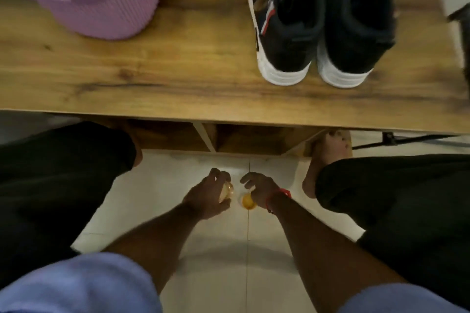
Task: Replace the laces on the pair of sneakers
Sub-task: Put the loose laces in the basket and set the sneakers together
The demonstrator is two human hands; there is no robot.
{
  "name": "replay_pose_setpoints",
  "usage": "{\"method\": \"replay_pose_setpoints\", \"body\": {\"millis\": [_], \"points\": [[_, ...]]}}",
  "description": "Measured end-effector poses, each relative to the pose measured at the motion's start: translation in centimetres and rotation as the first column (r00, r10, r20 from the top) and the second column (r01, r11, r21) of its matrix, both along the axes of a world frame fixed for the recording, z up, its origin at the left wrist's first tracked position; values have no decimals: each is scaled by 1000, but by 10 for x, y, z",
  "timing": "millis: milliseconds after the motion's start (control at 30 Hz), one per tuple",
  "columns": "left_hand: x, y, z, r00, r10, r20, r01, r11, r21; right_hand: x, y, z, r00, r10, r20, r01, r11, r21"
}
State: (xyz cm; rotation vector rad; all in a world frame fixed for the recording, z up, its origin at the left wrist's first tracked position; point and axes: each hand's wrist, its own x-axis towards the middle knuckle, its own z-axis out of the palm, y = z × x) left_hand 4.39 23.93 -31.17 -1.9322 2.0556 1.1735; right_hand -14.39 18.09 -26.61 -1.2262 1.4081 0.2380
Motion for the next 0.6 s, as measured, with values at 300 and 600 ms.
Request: {"method": "replay_pose_setpoints", "body": {"millis": [300,600], "points": [[61,-50,184,968,-233,97,247,955,-163,44,-26,116,946,299,125,-290,953,-82],[118,-54,328,987,-158,15,142,838,-526,65,-59,260,883,446,147,-326,807,-493]]}}
